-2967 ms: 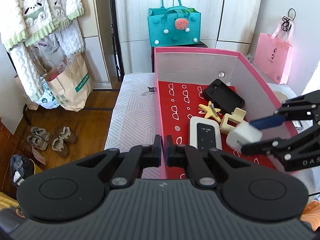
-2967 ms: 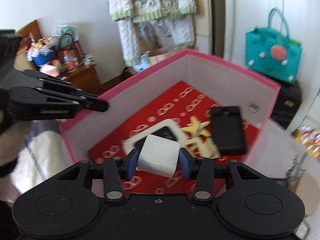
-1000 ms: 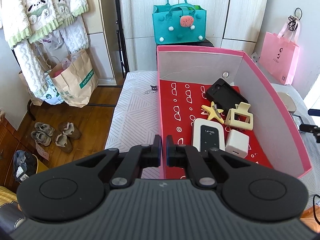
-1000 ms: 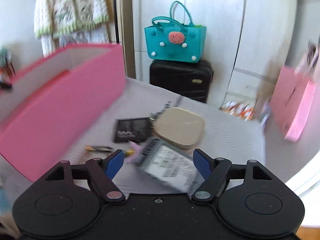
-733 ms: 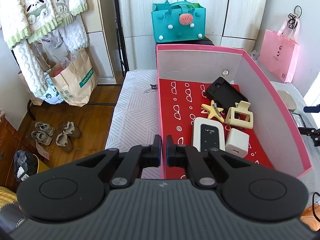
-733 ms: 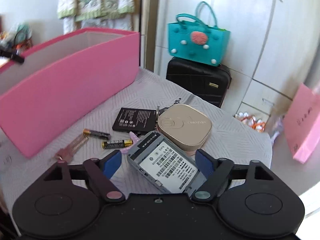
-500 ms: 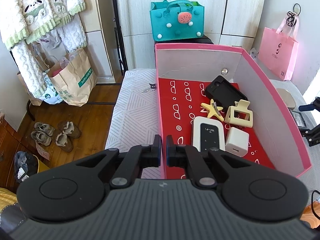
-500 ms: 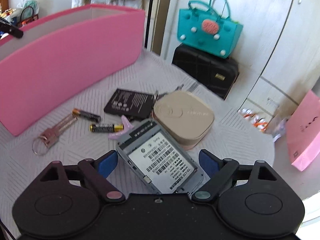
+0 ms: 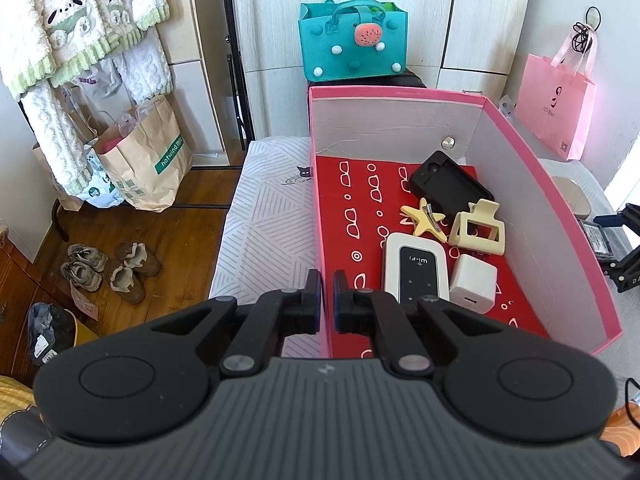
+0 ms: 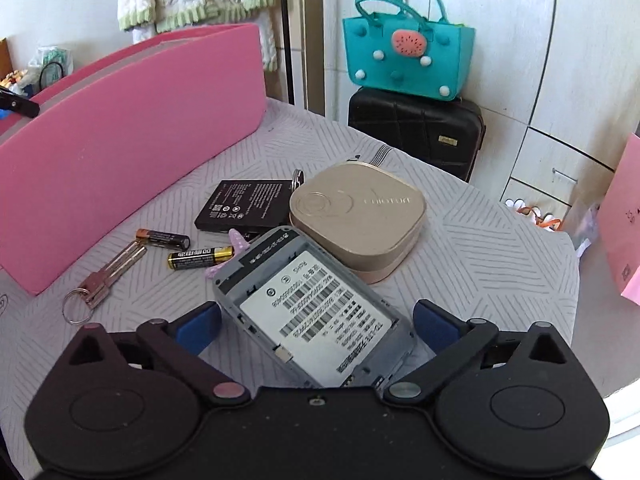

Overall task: Organize rigid objects
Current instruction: 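Return the right tool and grasp the grey barcode-labelled device, then lift the grey device with the right tool and carry it to the box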

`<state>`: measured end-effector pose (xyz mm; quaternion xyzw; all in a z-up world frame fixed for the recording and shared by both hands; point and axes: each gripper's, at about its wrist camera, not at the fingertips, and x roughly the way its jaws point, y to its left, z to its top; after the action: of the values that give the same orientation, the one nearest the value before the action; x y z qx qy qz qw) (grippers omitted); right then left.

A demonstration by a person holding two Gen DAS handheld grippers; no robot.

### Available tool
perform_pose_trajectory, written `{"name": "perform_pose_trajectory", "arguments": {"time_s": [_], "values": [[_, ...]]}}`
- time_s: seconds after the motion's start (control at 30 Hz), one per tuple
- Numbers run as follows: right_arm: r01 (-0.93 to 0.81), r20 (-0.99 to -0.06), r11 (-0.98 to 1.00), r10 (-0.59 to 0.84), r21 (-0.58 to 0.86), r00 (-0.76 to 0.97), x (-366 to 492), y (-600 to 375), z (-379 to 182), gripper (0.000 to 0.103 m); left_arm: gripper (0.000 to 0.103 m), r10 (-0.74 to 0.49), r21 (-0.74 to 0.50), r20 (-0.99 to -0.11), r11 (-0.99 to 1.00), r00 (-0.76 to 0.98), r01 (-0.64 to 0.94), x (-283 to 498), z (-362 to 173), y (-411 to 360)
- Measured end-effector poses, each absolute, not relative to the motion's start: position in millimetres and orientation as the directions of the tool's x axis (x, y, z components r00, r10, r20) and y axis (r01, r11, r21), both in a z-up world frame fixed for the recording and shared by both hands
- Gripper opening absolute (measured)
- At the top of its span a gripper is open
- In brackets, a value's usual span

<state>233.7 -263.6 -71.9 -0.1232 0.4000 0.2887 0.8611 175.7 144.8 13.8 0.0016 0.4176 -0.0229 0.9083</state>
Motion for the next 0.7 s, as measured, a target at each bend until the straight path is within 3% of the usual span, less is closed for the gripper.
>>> {"name": "perform_pose_trajectory", "arguments": {"time_s": [0.13, 0.4, 0.5, 0.6, 0.7], "values": [[-0.602, -0.771, 0.799, 0.391, 0.013, 0.502, 219.0, -263.7, -68.4, 0.101, 0.005, -0.039, -0.014, -0.758, 0.999, 0.651, 0.043, 175.2, 13.1, 144.6], [-0.588, -0.789, 0.809, 0.360, -0.003, 0.498, 181.8, -257.8, -56.1, 0.070, 0.005, -0.032, -0.003, -0.756, 0.999, 0.654, 0.046, 174.5, 11.7, 143.3], [-0.634, -0.802, 0.772, 0.357, -0.035, 0.479, 173.2, -243.4, -53.5, 0.069, 0.005, -0.030, 0.003, -0.762, 0.999, 0.647, 0.050, 176.2, 12.4, 142.8], [-0.621, -0.799, 0.780, 0.325, -0.076, 0.506, 176.5, -231.2, -55.9, 0.084, 0.005, -0.018, 0.031, -0.767, 0.997, 0.642, 0.064, 176.8, 12.9, 140.2], [-0.616, -0.788, 0.787, 0.359, -0.034, 0.501, 180.1, -227.0, -58.0, 0.079, 0.005, 0.010, 0.081, -0.770, 0.993, 0.638, 0.081, 177.5, 13.4, 133.1]]}}
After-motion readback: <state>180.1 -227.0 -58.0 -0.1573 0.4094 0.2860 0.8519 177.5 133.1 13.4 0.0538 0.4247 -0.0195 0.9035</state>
